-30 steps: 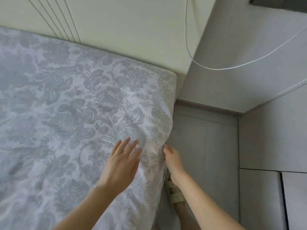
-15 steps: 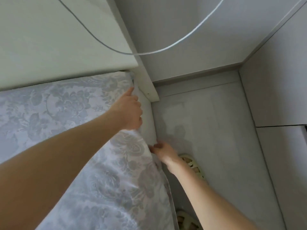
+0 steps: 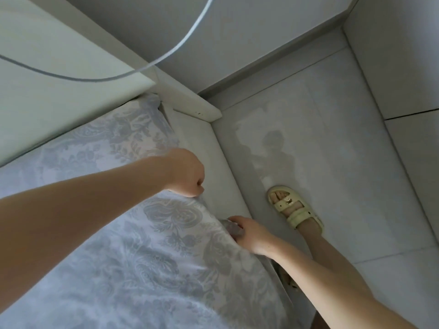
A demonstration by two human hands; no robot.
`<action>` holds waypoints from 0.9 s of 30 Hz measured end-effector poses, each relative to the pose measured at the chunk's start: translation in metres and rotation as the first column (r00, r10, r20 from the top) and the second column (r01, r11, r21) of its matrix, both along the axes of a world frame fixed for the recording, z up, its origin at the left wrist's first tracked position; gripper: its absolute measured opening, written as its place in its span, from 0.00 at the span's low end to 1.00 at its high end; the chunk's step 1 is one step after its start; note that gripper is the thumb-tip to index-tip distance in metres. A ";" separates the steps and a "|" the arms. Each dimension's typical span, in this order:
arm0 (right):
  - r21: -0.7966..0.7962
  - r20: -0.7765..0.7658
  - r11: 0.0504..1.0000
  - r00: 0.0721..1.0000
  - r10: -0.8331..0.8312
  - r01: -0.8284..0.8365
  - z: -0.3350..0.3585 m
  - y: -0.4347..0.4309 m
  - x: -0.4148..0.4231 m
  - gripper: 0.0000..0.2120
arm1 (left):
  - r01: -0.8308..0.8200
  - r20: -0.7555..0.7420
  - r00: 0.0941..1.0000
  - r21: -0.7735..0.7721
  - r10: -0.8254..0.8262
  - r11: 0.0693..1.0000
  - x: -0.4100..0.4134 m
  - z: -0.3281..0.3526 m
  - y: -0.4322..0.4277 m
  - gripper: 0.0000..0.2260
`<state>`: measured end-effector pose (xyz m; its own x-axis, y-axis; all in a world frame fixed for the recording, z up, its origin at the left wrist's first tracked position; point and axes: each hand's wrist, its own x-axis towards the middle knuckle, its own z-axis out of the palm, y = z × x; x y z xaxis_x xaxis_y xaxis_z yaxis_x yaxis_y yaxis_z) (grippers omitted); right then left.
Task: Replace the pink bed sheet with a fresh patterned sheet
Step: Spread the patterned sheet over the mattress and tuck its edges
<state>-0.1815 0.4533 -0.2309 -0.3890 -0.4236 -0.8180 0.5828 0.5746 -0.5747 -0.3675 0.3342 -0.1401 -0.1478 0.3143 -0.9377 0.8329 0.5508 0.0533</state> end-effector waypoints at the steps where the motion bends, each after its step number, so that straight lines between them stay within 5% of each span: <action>1: 0.017 -0.025 0.999 0.998 0.049 -0.049 0.000 -0.002 0.003 0.10 | 0.000 0.030 1.000 -0.012 0.000 1.000 0.005 -0.003 0.005 0.18; 3: 0.085 -0.102 0.996 0.995 0.018 -0.009 0.002 -0.006 0.008 0.11 | -0.002 0.073 0.997 -0.022 0.004 1.000 0.011 -0.008 0.012 0.18; 5: 0.188 -0.309 0.956 0.937 -0.160 0.226 0.002 -0.001 0.009 0.14 | -0.022 0.091 0.996 0.002 0.022 1.000 0.014 -0.010 0.012 0.19; 7: 0.293 -0.462 0.811 0.817 -0.344 0.507 -0.007 0.018 0.009 0.12 | -0.042 0.077 0.996 0.085 0.035 0.996 0.017 -0.011 0.008 0.20; 10: 0.452 -0.408 0.604 0.755 -0.514 0.656 -0.026 0.061 -0.002 0.14 | -0.072 0.078 0.995 0.176 0.059 0.982 0.022 -0.008 0.006 0.21; 14: 0.417 -0.252 0.732 0.842 -0.477 0.539 -0.042 0.062 -0.013 0.11 | 0.011 0.118 0.993 0.081 -0.021 0.997 0.024 -0.010 0.001 0.34; 17: 0.398 -0.299 0.775 0.868 -0.397 0.491 -0.015 0.037 0.006 0.22 | 0.203 0.048 0.978 0.002 -0.203 0.979 0.032 -0.015 -0.001 0.32; 19: 0.243 -0.337 0.762 0.789 -0.514 0.600 0.017 0.012 0.027 0.17 | 0.294 -0.014 0.956 0.033 -0.294 0.955 0.038 -0.016 0.004 0.28; 21: 0.026 -0.160 0.772 0.765 -0.624 0.635 0.052 -0.022 0.046 0.15 | 0.372 -0.060 0.928 0.105 -0.368 0.922 0.042 -0.015 0.009 0.24; 23: -0.071 -0.051 0.767 0.765 -0.642 0.638 0.068 -0.057 0.060 0.23 | 0.346 -0.043 0.938 0.174 -0.344 0.922 0.045 -0.013 0.006 0.25; 27: 0.025 -0.111 0.723 0.720 -0.685 0.691 0.048 -0.066 0.048 0.31 | 0.131 0.124 0.981 0.142 -0.149 0.981 0.045 -0.013 -0.006 0.32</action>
<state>-0.1331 0.3868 -0.1825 -0.6248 0.0378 -0.7799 0.7801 0.0707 -0.6216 -0.3227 0.3281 -0.1528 0.0300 0.4459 -0.8946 0.8816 0.4100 0.2339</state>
